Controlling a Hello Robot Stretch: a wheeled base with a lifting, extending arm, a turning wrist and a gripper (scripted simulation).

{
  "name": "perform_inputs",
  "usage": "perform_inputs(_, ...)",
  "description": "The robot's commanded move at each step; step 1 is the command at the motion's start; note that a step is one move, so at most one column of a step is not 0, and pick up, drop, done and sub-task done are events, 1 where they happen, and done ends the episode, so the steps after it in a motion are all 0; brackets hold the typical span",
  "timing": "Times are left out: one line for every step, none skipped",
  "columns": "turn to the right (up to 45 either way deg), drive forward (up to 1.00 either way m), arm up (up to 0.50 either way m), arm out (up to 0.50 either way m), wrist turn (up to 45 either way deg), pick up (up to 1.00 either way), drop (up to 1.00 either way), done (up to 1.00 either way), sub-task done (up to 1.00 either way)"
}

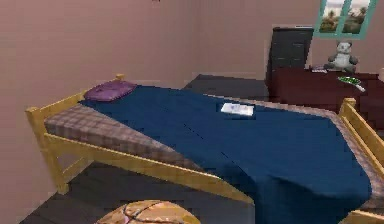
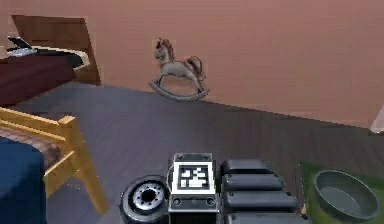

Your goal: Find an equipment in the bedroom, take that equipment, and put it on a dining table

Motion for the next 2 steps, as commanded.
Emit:
perform_inputs(-45.0, 0.00, 0.00, 0.00, 0.0, 0.00, 0.00, 0.00, 0.00)
perform_inputs(-45.0, 0.00, 0.00, 0.00, 0.0, 0.00, 0.00, 0.00, 0.00)
